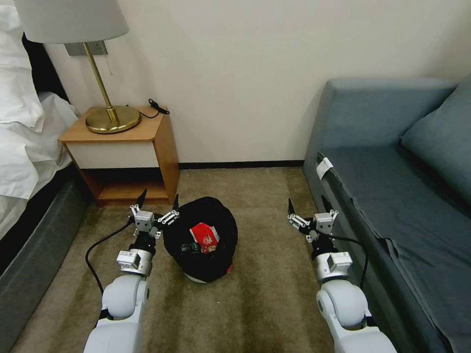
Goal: Pick up the trash bin, then pick up the garbage on the floor and place it into the trash bin.
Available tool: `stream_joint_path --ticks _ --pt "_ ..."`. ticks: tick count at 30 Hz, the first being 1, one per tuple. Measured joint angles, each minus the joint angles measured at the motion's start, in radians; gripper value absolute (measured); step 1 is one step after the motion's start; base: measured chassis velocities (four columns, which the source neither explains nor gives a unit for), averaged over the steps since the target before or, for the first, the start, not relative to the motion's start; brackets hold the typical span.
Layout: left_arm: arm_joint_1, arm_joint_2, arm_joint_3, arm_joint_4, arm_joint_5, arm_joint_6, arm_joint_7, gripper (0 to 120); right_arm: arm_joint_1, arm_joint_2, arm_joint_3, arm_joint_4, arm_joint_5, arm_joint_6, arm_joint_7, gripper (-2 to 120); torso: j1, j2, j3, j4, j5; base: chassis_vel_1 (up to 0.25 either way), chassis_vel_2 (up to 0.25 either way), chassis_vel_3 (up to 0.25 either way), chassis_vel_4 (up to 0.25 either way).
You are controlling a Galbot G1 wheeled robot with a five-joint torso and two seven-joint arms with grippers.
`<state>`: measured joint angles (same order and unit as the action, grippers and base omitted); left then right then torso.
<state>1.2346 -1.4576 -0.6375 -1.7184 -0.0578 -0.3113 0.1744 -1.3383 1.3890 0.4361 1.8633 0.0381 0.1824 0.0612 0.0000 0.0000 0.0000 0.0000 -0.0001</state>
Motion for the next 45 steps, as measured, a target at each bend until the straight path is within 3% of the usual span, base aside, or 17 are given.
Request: stream_joint_path --ticks 15,45 --pt "-0.008 0.011 0.017 0.009 -0.018 -0.005 0.003 100 -0.043 0.043 0.045 -0.003 -0.07 0.072 -0.024 100 0.0 0.0 0.0 0.0 0.0001 0.0 0.0 0.0 0.0" --pt "-0.007 0.012 0.018 0.009 -0.023 0.005 -0.004 100 -0.043 0.046 0.046 -0.003 -0.066 0.069 -0.016 100 0.0 0.0 0.0 0.0 0.0001 0.0 0.0 0.0 0.0"
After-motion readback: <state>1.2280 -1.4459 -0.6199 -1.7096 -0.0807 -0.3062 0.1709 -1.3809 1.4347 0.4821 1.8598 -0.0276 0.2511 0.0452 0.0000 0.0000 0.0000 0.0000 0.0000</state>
